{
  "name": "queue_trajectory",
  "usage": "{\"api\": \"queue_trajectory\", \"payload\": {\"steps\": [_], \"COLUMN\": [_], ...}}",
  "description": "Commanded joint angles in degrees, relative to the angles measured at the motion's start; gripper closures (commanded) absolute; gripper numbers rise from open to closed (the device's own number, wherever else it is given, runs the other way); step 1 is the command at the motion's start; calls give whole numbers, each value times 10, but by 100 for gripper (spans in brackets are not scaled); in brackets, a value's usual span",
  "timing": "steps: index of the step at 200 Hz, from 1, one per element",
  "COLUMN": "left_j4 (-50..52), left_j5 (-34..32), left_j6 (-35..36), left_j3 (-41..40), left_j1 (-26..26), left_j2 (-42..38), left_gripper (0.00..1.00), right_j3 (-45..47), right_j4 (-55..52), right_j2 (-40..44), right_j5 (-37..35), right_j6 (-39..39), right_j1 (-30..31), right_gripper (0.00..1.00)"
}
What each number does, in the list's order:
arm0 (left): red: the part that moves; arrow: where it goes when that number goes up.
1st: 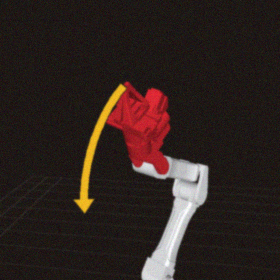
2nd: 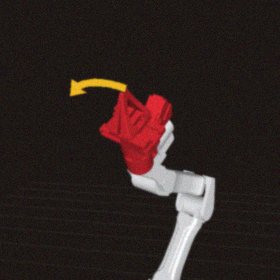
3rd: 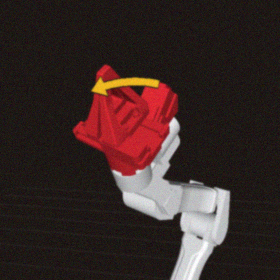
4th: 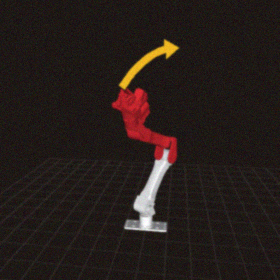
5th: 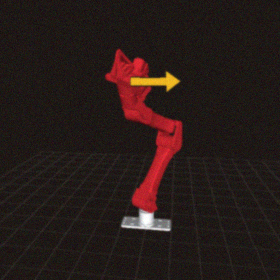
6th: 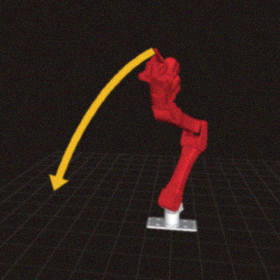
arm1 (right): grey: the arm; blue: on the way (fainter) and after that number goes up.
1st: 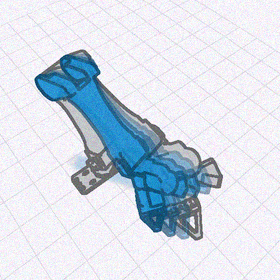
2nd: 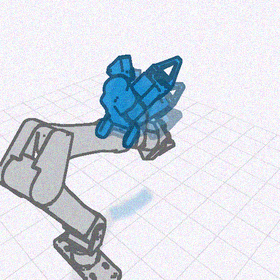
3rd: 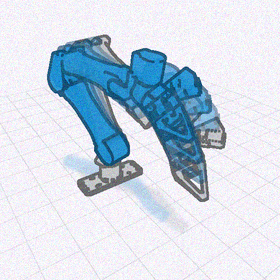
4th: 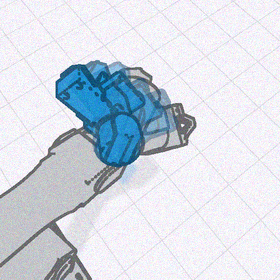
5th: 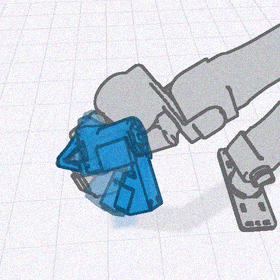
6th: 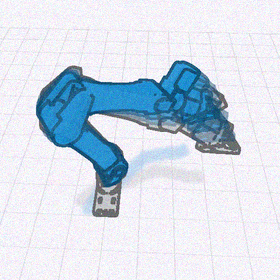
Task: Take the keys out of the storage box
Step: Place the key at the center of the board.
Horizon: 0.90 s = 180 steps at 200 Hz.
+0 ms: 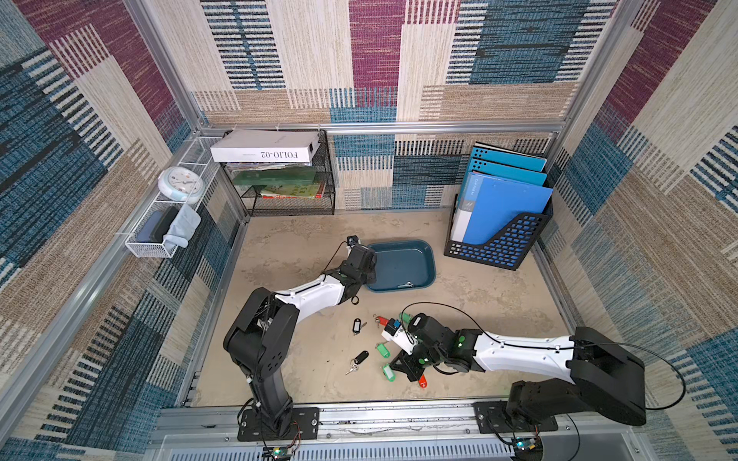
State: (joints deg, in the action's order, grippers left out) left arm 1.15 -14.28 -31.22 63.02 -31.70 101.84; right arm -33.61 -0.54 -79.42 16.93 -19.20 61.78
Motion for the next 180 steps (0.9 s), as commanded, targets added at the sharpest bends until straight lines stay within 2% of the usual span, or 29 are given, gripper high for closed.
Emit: {"api": "queue_trajectory", "payload": {"steps": [1,66,83,103,113,127,151,166,174,180], "left_j4": [21,41,51,59,59,60,62,64,64,66], "left_j5": [17,39,45,49,49,51,54,58,63,67], "left_j6": [-8,-15,-18,-20,-20,-19,-15,-12,-7,-3], "left_j3": [4,11,15,18,18,18,18,18,17,16], "left_j1": [2,5,8,9,10,11,11,12,12,11], "left_j2": [2,3,3,2,1,-1,-3,-9,-14,-18], "left_gripper": [100,100,100,100,100,100,100,100,100,100], "right_j3": [0,-4,-12,-19,-22,-26,-37,-50,-57,-59], "right_j4": [-6,-20,-31,-40,-52,-71,-107,-132,-144,-147], "right_j2": [-11,-64,-75,-73,-68,-53,5,47,71,91], "right_j5": [-10,-39,-49,-62,-70,-75,-104,-175,-251,-309], "right_j6": [-6,-22,-22,-21,-21,-16,-15,-26,-57,-74], "right_j1": [10,32,43,49,49,51,52,52,51,44], "right_gripper": [100,100,90,84,75,68,50,41,35,26]}}
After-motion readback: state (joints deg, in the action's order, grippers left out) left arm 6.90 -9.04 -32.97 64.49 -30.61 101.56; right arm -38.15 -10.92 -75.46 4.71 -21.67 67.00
